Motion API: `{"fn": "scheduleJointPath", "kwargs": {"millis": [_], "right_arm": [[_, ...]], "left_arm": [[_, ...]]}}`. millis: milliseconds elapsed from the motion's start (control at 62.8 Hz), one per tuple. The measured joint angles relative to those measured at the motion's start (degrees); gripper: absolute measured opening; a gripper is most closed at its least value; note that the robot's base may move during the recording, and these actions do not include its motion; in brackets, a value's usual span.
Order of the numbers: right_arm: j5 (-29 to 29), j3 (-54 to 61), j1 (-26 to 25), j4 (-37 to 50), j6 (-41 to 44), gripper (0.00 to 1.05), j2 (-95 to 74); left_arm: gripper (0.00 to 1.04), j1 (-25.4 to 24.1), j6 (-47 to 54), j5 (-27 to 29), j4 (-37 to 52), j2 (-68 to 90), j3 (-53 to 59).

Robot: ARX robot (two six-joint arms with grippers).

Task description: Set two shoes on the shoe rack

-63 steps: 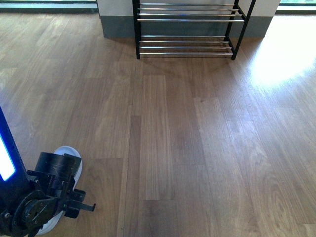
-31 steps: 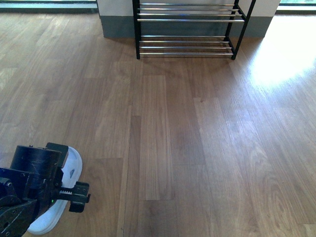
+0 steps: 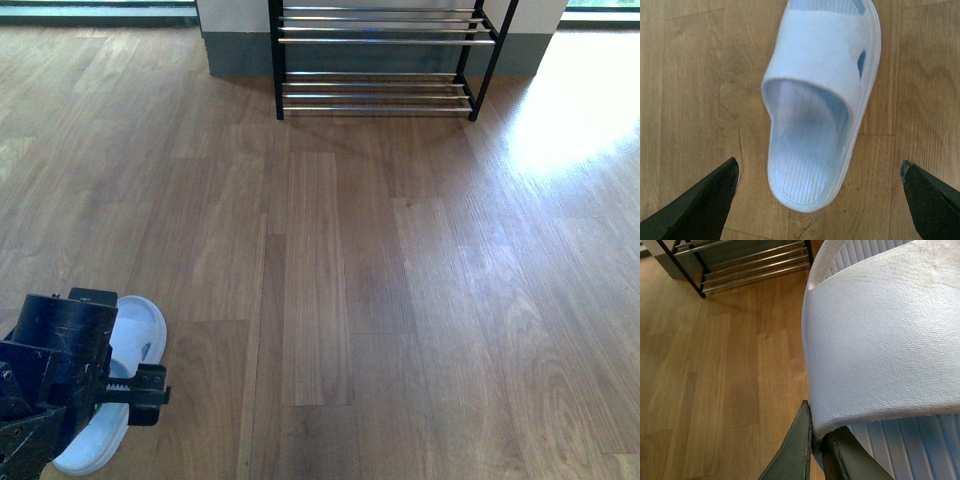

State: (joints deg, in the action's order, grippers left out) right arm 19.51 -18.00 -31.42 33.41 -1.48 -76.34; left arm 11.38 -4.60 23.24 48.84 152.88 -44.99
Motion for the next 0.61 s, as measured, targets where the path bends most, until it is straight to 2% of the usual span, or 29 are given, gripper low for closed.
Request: {"fn": "scheduleJointPath", "kwargs": {"millis": [366,605], "right_arm": [[0.0,0.0,0.0,0.0,0.0,0.02,0.0],[0.0,0.0,0.0,-0.02,0.0,0.02,0.0]], "left_arm": [[0.95,-0.07,1.33,-4.59,-4.09,-0.37,-0.31],[0.95,-0.07,1.05,-2.73,-8.11,-0.9,-0.76]]}}
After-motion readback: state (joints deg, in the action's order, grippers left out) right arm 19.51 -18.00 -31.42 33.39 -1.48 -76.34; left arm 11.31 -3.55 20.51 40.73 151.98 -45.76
